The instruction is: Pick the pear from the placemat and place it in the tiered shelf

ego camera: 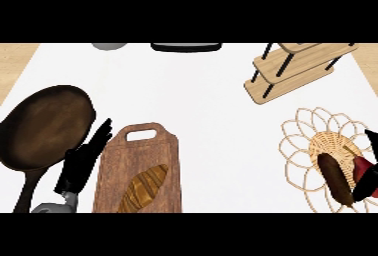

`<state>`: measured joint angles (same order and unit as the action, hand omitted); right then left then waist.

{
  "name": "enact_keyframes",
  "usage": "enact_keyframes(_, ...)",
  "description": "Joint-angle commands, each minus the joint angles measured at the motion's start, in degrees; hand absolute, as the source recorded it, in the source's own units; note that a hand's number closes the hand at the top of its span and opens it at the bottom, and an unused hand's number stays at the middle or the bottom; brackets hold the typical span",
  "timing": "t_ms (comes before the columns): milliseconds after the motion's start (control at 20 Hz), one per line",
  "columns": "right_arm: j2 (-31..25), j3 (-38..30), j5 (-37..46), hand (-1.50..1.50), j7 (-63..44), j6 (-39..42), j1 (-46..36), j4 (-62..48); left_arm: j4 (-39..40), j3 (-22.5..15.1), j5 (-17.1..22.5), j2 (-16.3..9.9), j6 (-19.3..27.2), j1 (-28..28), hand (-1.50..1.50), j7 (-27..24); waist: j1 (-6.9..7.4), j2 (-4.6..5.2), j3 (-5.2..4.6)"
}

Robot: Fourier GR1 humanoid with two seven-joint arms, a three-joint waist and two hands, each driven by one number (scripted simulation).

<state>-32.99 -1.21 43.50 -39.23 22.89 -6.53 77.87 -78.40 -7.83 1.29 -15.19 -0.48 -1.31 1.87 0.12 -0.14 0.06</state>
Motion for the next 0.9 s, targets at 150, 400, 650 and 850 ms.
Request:
enact_keyframes(150,1.15,-2.71,3.72,-1.5,5.55,-1.01,-2.17,-7.32,2.62,3.59,-1.11,1.24,-2.08,-2.12,0.0,-0.29,0.0,0.17,-0.05)
enact_keyframes(400,1.39,-1.19,5.68,1.5,11.98,-3.27,1.27,-6.85,1.87,3.13,-2.86,2.22,-2.0,1.59,0.0,-3.23,-0.11,0.15,-0.06)
enact_keyframes(650,3.28,-1.56,7.56,1.5,15.48,-6.36,-3.43,-12.85,0.7,4.93,-2.33,1.43,-3.97,0.06,0.0,-0.31,0.08,0.18,-0.05)
enact_keyframes(850,2.93,-1.98,10.45,1.5,15.93,-9.42,-5.38,-15.47,-3.37,3.94,-2.78,2.49,-3.76,1.45,0.0,3.04,0.19,0.15,-0.04)
